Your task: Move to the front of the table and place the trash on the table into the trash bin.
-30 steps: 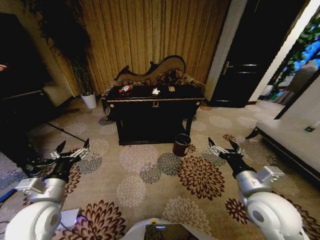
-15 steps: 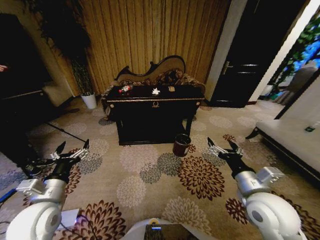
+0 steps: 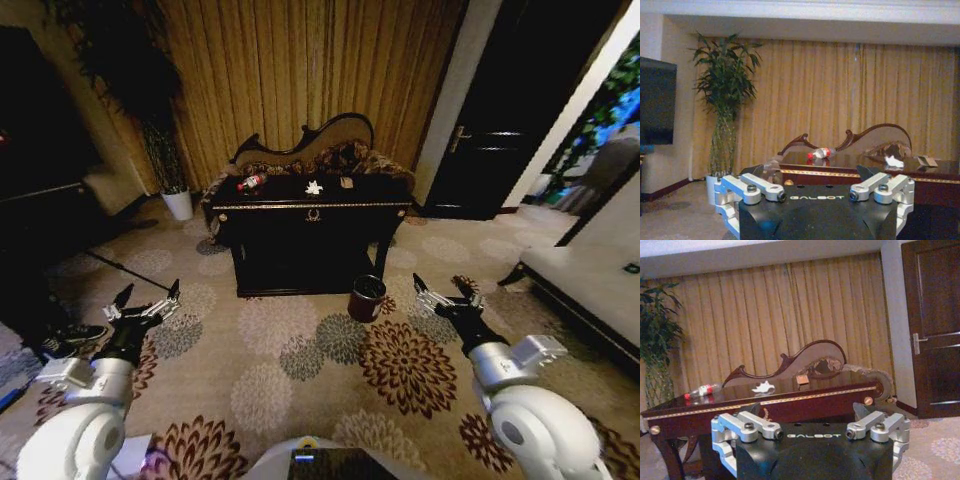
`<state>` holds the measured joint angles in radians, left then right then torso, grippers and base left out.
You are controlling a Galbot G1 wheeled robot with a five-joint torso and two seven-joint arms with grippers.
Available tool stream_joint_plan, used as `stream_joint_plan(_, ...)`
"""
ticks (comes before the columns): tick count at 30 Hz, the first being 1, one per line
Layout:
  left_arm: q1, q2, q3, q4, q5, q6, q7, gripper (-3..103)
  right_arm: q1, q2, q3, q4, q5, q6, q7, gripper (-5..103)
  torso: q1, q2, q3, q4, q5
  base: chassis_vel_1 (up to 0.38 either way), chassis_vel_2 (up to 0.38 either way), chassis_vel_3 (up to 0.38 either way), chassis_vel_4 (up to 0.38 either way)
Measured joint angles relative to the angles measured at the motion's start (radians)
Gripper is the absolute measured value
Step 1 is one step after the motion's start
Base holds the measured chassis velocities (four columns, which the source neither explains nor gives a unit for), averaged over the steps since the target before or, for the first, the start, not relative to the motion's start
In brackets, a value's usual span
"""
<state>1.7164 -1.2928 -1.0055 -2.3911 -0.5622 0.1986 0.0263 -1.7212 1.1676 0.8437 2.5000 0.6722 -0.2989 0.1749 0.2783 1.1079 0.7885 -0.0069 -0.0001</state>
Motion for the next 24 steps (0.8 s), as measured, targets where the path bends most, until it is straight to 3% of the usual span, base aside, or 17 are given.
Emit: stream_joint_plan(24, 0.021, -0.020, -0.004, -0.009, 0.015, -0.017, 0.008, 100, 0.000, 0.012, -0.006, 0.000, -0.006, 0.006, -0.001, 100, 0.000, 0.000, 0.000, -0.0005, 0.0000, -0.248, 0.248, 0.253, -0.250)
